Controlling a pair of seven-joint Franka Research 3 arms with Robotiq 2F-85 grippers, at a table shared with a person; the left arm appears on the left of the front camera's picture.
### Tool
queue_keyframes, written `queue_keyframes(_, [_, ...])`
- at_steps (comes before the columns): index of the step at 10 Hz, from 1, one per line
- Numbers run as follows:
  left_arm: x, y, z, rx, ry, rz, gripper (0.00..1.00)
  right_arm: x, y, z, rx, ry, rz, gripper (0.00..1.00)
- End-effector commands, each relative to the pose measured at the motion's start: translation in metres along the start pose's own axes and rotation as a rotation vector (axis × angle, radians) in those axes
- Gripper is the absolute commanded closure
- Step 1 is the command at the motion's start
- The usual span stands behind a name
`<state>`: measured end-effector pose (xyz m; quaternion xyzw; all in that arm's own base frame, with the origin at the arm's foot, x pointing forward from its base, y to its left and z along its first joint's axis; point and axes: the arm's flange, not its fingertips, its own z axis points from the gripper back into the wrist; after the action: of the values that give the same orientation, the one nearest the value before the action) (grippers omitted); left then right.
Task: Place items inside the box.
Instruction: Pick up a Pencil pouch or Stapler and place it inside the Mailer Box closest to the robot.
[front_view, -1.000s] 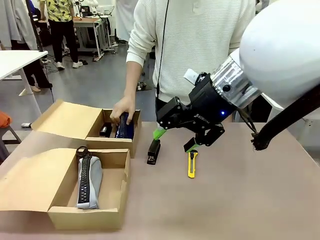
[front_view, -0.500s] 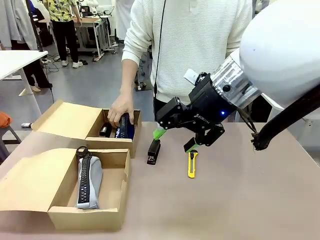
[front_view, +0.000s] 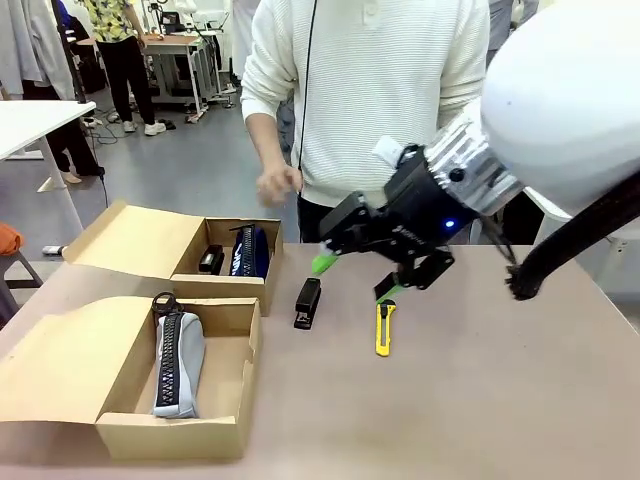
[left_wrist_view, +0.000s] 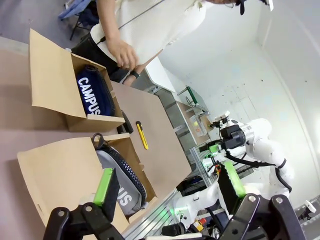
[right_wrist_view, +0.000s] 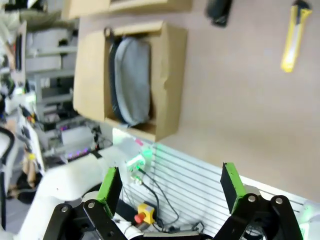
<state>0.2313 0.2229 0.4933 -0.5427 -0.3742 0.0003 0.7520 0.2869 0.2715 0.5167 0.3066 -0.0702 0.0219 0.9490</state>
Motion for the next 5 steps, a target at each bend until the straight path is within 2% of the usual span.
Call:
queue_keyframes(1, [0.001, -0.002, 0.0, -0.017, -0.015, -0.019, 0.0, 0.0, -0.044, 0.031, -0.011, -0.069, -0.086, 0.0])
queue_keyframes(3, [0.001, -0.002, 0.0, -0.017, -0.015, -0.019, 0.0, -0.01, -0.131, 0.082, 0.16, -0.106, -0.246, 0.0])
queue_keyframes(5, [0.001, -0.002, 0.0, -0.017, -0.015, -0.019, 0.0, -0.049, -0.226, 0.118, 0.374, 0.002, -0.319, 0.0])
